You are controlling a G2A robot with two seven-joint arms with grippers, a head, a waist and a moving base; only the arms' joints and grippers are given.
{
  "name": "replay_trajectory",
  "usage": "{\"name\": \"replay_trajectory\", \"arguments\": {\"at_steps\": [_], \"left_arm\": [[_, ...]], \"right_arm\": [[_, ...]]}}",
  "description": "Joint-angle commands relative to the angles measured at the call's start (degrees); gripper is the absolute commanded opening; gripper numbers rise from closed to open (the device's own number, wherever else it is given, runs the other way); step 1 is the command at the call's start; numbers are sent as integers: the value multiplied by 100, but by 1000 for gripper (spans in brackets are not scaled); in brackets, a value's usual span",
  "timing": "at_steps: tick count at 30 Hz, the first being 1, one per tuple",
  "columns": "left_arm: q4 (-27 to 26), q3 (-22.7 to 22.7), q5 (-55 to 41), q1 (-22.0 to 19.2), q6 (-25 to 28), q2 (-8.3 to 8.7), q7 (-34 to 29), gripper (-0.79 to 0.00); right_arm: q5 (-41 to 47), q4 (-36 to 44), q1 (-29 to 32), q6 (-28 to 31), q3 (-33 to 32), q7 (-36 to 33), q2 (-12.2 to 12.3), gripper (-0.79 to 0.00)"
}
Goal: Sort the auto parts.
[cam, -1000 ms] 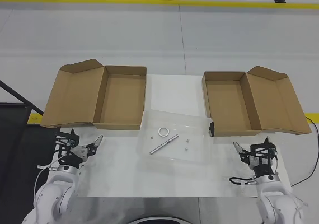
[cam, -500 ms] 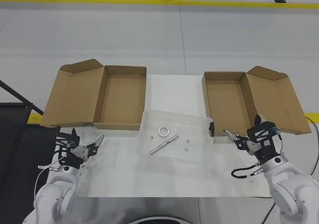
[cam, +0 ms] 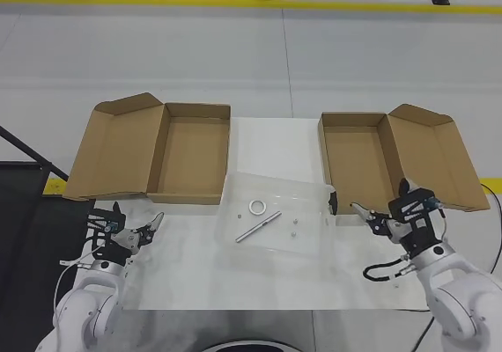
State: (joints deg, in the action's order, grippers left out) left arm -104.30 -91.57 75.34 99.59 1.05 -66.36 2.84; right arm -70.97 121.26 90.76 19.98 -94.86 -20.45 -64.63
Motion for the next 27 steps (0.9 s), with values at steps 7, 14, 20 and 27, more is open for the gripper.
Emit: {"name": "replay_trajectory", "arguments": {"at_steps": [7,14,20,27], "left_arm": [[0,0,0,0,0,0,0,0],[0,0,0,0,0,0,0,0],[0,0,0,0,0,0,0,0],[0,0,0,0,0,0,0,0]], "right_arm": [[-117,351,-360,564,525,-606,26,0],[755,-370,-1527,892,1393,-2185,5,0],[1095,-971,-2342,873,1983,-3108,-36,0],[1095,-971,-2342,873,1983,-3108,-36,0]]}}
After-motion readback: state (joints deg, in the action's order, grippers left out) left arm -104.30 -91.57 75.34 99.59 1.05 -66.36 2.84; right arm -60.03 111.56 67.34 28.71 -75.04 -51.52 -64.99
